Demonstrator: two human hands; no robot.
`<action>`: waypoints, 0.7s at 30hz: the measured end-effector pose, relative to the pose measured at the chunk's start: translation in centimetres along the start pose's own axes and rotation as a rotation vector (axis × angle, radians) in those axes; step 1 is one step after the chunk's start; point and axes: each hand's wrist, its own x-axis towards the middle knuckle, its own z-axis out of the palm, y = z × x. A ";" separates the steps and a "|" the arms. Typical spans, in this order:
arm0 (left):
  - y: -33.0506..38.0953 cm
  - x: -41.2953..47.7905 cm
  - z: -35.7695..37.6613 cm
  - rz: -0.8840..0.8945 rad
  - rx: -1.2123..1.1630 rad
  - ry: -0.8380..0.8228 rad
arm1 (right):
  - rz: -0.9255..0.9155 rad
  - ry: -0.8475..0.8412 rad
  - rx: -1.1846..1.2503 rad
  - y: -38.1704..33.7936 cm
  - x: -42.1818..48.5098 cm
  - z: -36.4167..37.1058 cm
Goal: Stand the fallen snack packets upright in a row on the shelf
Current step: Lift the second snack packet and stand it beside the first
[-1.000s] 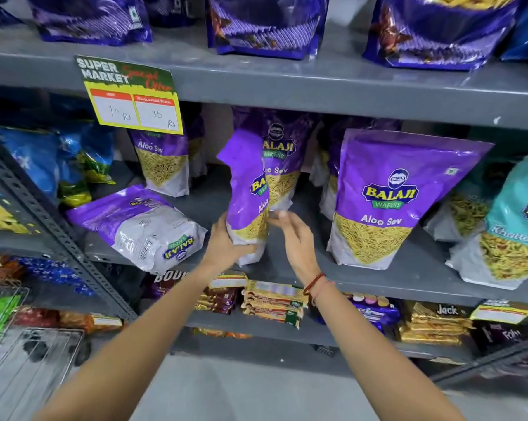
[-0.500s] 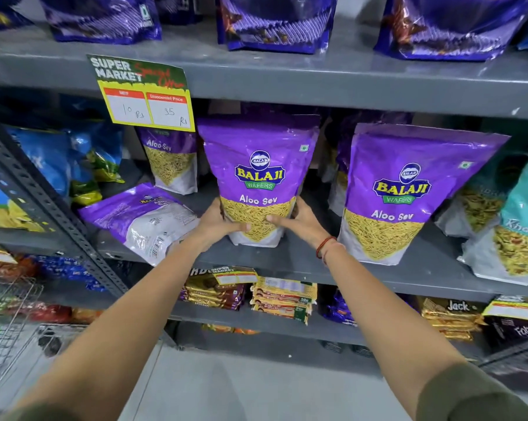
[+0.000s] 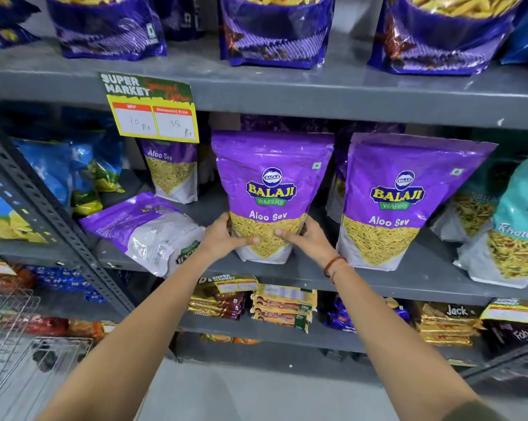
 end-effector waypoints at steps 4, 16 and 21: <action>2.8 0.5 -1.9 0.092 -0.429 0.114 | -0.149 0.205 0.278 -2.8 0.6 -0.2; 8.0 2.0 -2.9 0.123 -0.746 0.261 | -0.283 0.583 0.428 -7.9 1.7 0.3; 8.2 1.1 -5.1 0.096 -0.671 0.283 | -0.311 0.755 0.298 -8.2 -0.1 1.5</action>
